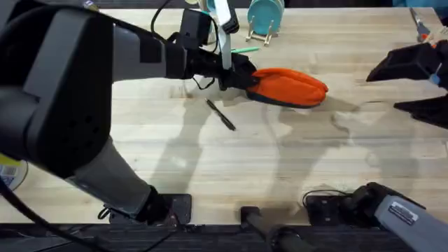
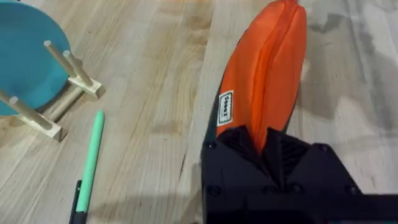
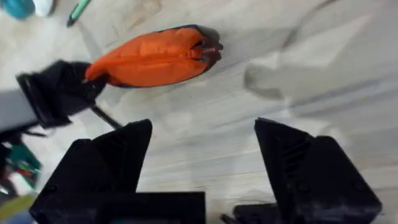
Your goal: Unzip the bag, pick up the pens from the table one at a time and place them inside, then zip the bag closed.
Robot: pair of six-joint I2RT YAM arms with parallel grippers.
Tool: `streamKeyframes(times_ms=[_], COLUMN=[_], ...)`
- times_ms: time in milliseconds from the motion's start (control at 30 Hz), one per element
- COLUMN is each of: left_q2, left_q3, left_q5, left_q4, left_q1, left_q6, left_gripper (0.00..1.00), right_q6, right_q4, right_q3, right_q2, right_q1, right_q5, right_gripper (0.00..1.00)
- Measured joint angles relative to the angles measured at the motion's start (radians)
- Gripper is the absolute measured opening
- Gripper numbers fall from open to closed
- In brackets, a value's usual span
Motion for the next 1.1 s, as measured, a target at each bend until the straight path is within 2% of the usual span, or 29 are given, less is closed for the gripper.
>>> streamKeyframes(times_ms=[333, 567, 833, 967, 1100], left_q2=[0.000, 0.000, 0.000, 0.000, 0.000], left_q3=[0.000, 0.000, 0.000, 0.000, 0.000], left_q5=[0.000, 0.000, 0.000, 0.000, 0.000], left_q4=[0.000, 0.000, 0.000, 0.000, 0.000], left_q1=[0.000, 0.000, 0.000, 0.000, 0.000], left_q6=[0.000, 0.000, 0.000, 0.000, 0.000], left_gripper=[0.043, 0.043, 0.043, 0.043, 0.043], right_q6=[0.145, 0.121, -0.013, -0.057, -0.129], right_q4=[-0.002, 0.012, 0.076, 0.076, 0.076], right_q3=[0.000, 0.000, 0.000, 0.000, 0.000], right_q2=[0.068, 0.088, 0.099, 0.115, 0.161], right_q1=[0.000, 0.000, -0.010, -0.069, -0.166], right_q5=[-0.001, -0.021, -0.189, -0.255, -0.376], right_gripper=[0.996, 0.995, 0.995, 0.995, 0.995])
